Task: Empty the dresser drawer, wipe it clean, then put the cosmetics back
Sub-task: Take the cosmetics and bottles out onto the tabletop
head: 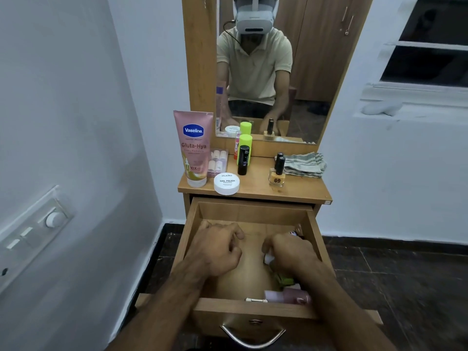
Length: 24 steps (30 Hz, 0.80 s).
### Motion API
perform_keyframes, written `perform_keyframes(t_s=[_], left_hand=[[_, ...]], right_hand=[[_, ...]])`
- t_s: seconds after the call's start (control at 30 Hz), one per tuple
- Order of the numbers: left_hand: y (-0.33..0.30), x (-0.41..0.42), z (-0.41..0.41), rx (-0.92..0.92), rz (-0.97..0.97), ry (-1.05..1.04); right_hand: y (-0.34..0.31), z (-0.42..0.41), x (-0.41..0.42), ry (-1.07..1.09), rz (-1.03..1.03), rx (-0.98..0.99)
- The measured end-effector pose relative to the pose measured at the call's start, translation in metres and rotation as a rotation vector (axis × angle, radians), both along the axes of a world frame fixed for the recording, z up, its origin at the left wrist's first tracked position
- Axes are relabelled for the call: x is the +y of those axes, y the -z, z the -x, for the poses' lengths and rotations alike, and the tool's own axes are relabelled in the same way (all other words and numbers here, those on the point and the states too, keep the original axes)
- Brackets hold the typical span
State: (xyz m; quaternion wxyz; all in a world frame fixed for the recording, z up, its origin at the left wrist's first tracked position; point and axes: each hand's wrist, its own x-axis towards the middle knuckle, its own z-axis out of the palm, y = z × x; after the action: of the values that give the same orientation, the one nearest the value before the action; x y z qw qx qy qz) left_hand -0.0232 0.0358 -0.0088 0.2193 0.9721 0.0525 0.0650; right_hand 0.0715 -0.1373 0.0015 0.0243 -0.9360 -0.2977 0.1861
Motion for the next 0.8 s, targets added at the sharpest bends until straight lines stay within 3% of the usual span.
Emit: perform_keyframes(t_s=[0.13,0.33,0.53,0.63,0.73,0.8], left_hand=[[0.0,-0.001,-0.001,0.024,0.006,0.007],[0.002,-0.004,-0.003,0.012,0.028,0.094],[-0.002,-0.009,-0.001,-0.121,0.006,0.099],[-0.001,-0.008,0.0,-0.196,-0.011,0.073],[-0.001,-0.008,0.001,-0.282,-0.004,0.027],[-0.002,-0.009,0.001,-0.303,-0.009,0.013]], right_hand=[[0.011,-0.002,-0.003,0.023,-0.18,0.005],[0.011,-0.006,-0.002,0.222,-0.866,0.427],[0.006,-0.003,0.003,0.387,-1.077,0.71],[0.009,-0.005,0.001,0.312,-1.022,0.597],[0.019,-0.006,-0.004,0.069,-0.765,0.136],[0.019,-0.003,-0.004,-0.04,-0.735,0.022]])
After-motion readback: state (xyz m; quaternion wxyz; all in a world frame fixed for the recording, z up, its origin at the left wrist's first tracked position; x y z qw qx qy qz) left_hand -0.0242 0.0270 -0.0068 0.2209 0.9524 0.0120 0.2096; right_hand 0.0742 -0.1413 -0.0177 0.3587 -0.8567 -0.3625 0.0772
